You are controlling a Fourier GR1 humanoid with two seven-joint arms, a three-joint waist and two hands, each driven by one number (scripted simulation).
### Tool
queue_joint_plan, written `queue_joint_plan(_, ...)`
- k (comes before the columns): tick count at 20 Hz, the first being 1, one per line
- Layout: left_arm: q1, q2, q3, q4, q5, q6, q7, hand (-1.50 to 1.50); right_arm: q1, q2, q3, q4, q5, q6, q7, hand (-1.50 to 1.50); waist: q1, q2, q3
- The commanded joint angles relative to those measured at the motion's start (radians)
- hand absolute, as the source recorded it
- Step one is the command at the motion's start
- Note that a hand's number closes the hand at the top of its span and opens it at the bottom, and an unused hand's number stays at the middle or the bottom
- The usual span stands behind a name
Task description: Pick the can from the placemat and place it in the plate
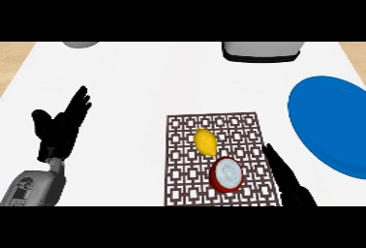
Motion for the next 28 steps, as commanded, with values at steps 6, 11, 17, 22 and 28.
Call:
queue_joint_plan(6,0.05,-0.004,0.03,-0.05,-0.018,-0.014,0.022,0.0,-0.104,0.004,-0.023,0.023,0.028,0.23,0.202,-1.5,-0.001,-0.001,0.001)
queue_joint_plan(11,0.05,-0.046,0.028,-0.055,-0.054,-0.027,0.001,0.0,-0.19,0.086,-0.035,0.096,0.02,0.304,0.229,-1.5,-0.001,-0.001,0.001)
queue_joint_plan(17,0.016,-0.066,0.065,0.025,-0.058,-0.064,-0.019,0.0,-0.216,0.128,-0.046,0.168,0.058,0.325,0.224,-1.5,-0.003,0.0,0.001)
queue_joint_plan(22,0.028,-0.072,0.077,-0.02,-0.078,-0.064,0.007,0.0,-0.294,0.197,-0.057,0.319,0.112,0.307,0.213,-1.5,0.0,0.0,0.001)
queue_joint_plan(28,0.004,-0.095,0.082,-0.039,-0.098,-0.081,0.045,0.0,-0.285,0.228,-0.035,0.328,0.158,0.351,0.225,-1.5,-0.002,-0.001,0.001)
